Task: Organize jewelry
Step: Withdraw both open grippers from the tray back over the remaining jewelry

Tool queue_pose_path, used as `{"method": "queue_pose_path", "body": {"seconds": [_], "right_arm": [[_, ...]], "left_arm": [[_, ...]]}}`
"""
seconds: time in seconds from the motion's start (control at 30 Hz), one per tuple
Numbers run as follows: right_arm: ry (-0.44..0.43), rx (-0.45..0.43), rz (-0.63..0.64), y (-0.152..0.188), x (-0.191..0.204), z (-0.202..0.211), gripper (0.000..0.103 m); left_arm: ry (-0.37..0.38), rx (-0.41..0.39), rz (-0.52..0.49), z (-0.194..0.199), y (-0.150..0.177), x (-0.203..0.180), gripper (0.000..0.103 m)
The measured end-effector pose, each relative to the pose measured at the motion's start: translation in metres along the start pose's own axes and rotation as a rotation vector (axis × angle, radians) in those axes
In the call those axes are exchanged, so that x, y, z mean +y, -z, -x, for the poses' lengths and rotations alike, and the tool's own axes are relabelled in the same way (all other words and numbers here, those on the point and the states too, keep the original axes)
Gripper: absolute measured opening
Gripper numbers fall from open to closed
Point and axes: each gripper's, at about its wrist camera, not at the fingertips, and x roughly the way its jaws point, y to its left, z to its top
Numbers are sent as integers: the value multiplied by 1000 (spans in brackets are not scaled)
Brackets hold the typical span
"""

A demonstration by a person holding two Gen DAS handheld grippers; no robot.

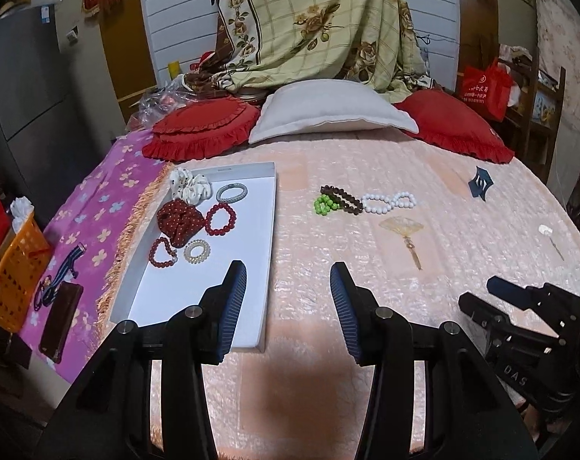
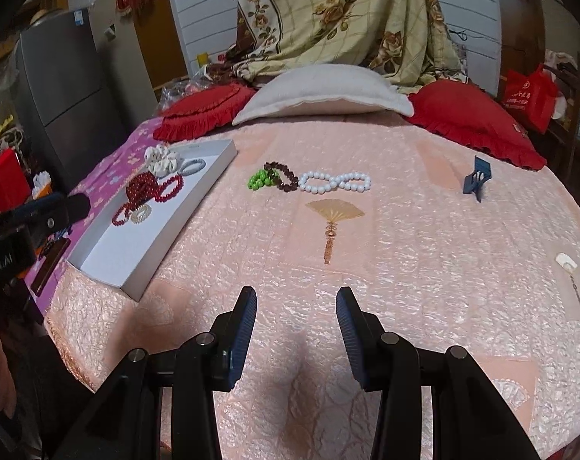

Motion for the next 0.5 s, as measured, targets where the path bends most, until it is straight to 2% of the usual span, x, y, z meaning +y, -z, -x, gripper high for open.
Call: {"method": "queue_pose_path", "body": {"seconds": [0.27, 0.5], "right_arm": [[-7, -52, -15, 2, -8, 28, 41], [25, -94, -3, 2, -9, 51, 42]], "left_arm": [[-43, -13, -23, 24, 5, -7, 45], [-35, -25, -33, 35, 8, -12, 45]]}}
